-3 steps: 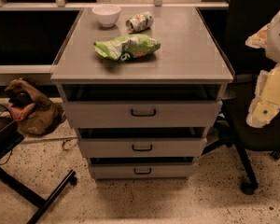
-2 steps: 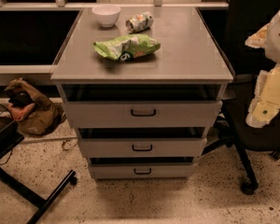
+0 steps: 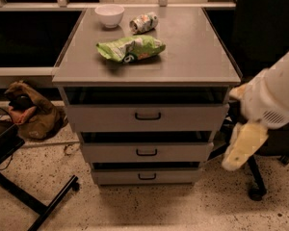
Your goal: Open middle drawer
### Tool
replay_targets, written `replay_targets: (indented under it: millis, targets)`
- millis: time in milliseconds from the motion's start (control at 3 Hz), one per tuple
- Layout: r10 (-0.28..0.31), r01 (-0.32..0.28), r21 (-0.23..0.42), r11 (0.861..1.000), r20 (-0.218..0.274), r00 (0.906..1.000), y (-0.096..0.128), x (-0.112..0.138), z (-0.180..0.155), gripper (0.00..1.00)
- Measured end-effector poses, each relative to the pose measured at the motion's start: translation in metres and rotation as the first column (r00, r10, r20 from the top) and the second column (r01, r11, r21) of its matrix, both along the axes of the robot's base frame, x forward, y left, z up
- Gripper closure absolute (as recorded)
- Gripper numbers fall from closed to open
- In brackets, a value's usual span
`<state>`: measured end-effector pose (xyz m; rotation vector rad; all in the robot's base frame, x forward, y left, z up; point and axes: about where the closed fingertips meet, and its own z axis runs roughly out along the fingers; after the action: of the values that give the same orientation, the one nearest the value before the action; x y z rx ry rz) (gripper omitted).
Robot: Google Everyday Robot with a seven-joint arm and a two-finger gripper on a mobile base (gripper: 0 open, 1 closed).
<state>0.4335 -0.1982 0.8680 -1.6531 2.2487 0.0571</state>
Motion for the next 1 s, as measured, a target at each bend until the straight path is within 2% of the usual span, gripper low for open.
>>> replay_targets:
  millis: [333, 667, 1000]
  targets:
    - [0.006, 0.003, 0.078, 0.997, -0.106, 0.9944, 0.021, -0.02, -0.103, 0.0]
    - [0.006, 0.003, 0.078, 0.997, -0.106, 0.9944, 0.021, -0.02, -0.104, 0.0]
    - [0.024, -0.006, 0.117, 0.993, -0.151, 0.9883, 0.027, -0.023, -0.144, 0.0]
